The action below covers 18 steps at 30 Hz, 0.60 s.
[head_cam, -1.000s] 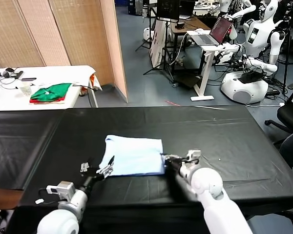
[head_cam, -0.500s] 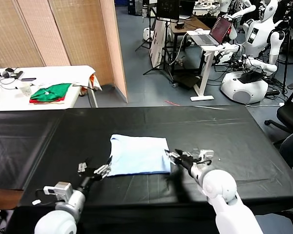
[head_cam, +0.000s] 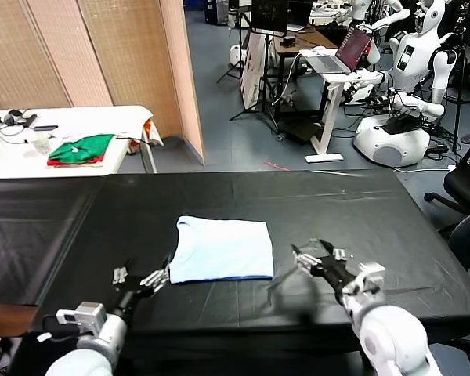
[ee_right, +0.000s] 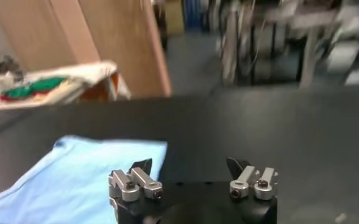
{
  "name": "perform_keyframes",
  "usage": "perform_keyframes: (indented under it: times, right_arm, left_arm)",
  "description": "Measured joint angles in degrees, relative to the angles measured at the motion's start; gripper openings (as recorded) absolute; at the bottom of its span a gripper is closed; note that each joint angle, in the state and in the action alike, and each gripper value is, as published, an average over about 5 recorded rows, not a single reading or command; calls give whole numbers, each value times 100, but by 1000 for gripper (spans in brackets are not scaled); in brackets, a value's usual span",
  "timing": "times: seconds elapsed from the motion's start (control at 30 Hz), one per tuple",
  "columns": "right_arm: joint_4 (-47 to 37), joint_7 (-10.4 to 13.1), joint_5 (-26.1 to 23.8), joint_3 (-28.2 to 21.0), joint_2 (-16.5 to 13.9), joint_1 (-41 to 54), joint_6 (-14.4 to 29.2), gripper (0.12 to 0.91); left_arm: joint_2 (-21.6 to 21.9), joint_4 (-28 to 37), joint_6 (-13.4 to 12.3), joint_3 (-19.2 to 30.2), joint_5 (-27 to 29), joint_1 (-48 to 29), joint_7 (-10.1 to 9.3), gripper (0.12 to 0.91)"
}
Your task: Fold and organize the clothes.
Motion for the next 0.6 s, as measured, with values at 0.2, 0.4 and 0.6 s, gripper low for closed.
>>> perform_keyframes:
  times: [0.2,0.4,0.6]
  right_arm:
    - [276,36,-824,153,87,-858,1335,907]
    - [415,224,-1467,192,237,-1503,2309,907]
    - [416,316,-1789,189,374,-1993,2799,907]
  left_arm:
    - [91,-210,-11,-117,-29,357,-48,907]
    - [97,-399,-34,-161,120,753,-49,907]
    - [-2,-494,-139,-232,253,1063,-41,907]
